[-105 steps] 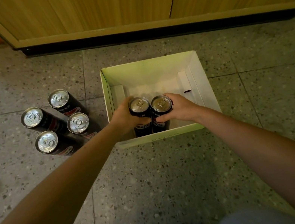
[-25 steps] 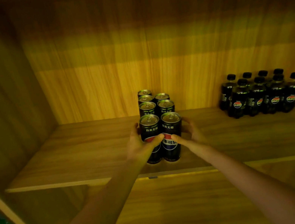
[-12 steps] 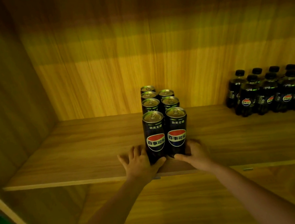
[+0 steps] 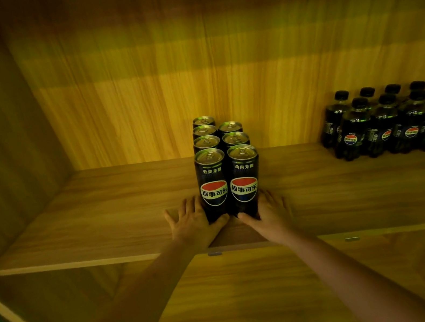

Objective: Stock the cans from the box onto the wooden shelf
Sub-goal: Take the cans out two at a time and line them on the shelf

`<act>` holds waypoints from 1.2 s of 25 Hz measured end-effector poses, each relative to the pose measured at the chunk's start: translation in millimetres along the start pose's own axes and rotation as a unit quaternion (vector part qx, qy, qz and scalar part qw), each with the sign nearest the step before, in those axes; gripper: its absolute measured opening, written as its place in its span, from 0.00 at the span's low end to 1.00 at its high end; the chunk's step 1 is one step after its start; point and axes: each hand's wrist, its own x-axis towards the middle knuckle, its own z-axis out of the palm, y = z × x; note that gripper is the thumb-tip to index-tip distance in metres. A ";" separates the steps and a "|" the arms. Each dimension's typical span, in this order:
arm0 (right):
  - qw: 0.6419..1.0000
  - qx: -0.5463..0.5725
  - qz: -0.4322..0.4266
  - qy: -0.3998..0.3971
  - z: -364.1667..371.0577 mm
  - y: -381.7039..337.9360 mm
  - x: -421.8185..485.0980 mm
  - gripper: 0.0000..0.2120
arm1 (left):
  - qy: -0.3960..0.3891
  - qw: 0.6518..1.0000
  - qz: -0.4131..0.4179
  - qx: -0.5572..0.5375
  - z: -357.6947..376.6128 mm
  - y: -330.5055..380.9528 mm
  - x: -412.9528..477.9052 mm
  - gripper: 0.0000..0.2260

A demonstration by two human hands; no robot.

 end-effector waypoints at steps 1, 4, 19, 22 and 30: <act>1.000 -0.006 0.002 -0.004 -0.8 0.5 0.9 0.37 | -0.001 1.000 -0.002 0.004 -1.0 0.6 0.8 0.40; 1.000 0.006 0.006 -0.012 -2.5 -0.2 -0.2 0.39 | -0.005 1.000 -0.005 0.005 -1.1 2.1 1.8 0.42; 0.981 -0.067 -0.106 0.149 -70.5 -49.1 -69.3 0.32 | 0.054 0.998 0.018 0.028 -75.8 -41.8 -95.3 0.44; 0.969 -0.144 -0.176 0.092 -86.9 -86.1 -87.4 0.33 | 0.069 0.996 0.048 0.043 -108.6 -44.9 -125.8 0.43; 0.961 -0.217 -0.165 -0.035 -78.5 -181.8 -187.6 0.40 | 0.022 0.991 0.080 0.108 -148.7 -96.3 -241.1 0.41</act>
